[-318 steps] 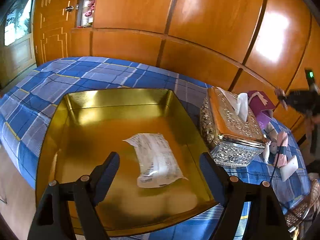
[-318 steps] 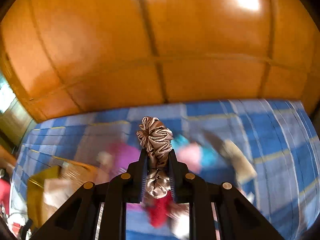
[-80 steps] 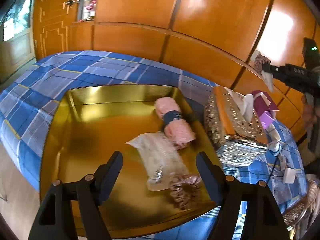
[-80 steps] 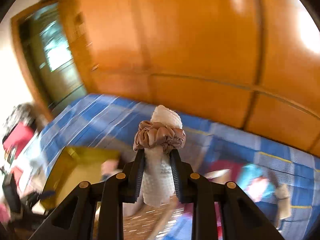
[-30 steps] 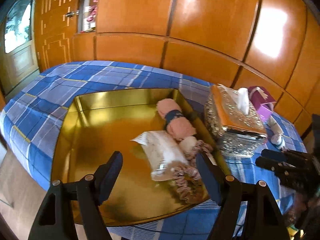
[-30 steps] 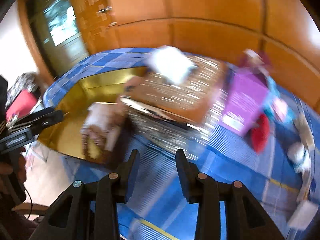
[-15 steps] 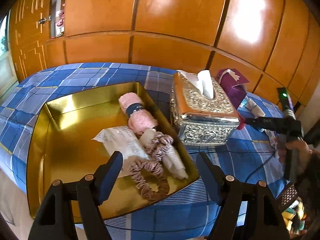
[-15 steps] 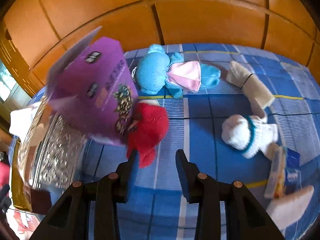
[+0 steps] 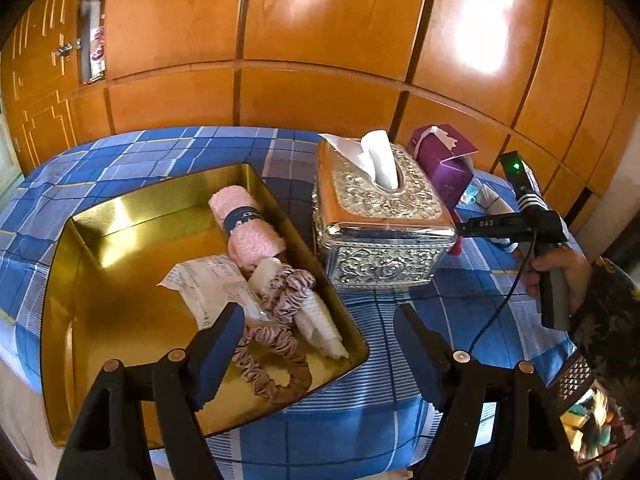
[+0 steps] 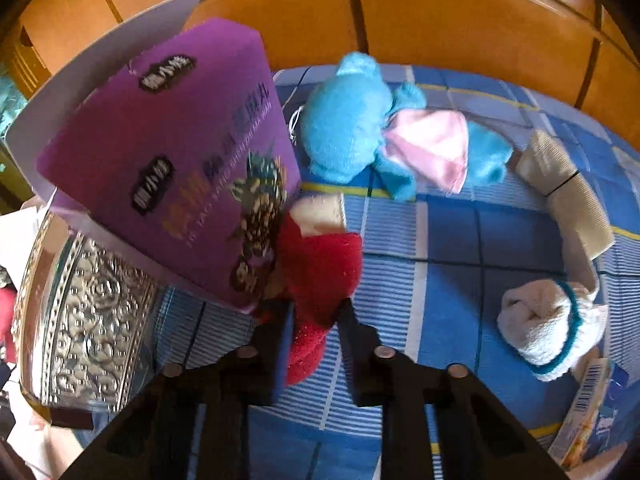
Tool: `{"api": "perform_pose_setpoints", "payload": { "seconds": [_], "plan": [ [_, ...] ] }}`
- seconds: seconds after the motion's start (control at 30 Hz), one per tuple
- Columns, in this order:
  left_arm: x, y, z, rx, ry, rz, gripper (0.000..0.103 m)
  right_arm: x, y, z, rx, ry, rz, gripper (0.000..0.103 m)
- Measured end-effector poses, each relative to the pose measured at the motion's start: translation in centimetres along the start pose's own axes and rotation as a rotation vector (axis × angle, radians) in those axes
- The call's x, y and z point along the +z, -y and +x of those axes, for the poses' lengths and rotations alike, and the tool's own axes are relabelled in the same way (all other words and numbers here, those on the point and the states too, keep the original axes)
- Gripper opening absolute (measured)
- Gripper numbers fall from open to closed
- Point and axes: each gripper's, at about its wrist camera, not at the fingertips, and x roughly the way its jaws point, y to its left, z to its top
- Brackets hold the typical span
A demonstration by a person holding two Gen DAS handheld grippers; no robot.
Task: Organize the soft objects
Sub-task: 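Move the right tool back to the toys and grasp the red sock toy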
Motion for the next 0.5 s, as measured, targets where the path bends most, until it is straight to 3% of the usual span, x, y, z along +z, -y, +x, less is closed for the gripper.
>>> {"api": "perform_pose_setpoints", "payload": {
  "seconds": [0.07,0.33,0.5],
  "plan": [
    [0.2,0.4,0.0,-0.008,0.000,0.014,0.077,-0.1,0.3,-0.4,-0.019,0.006,-0.020,0.009],
    [3.2,3.7,-0.4,-0.065,0.039,0.106,0.077,-2.0,3.3,-2.9,-0.159,-0.003,-0.045,0.008],
    [7.5,7.6,-0.9,-0.126,0.077,0.218,0.077,-2.8,4.6,-3.1,-0.140,-0.040,-0.040,0.009]
  ]
}}
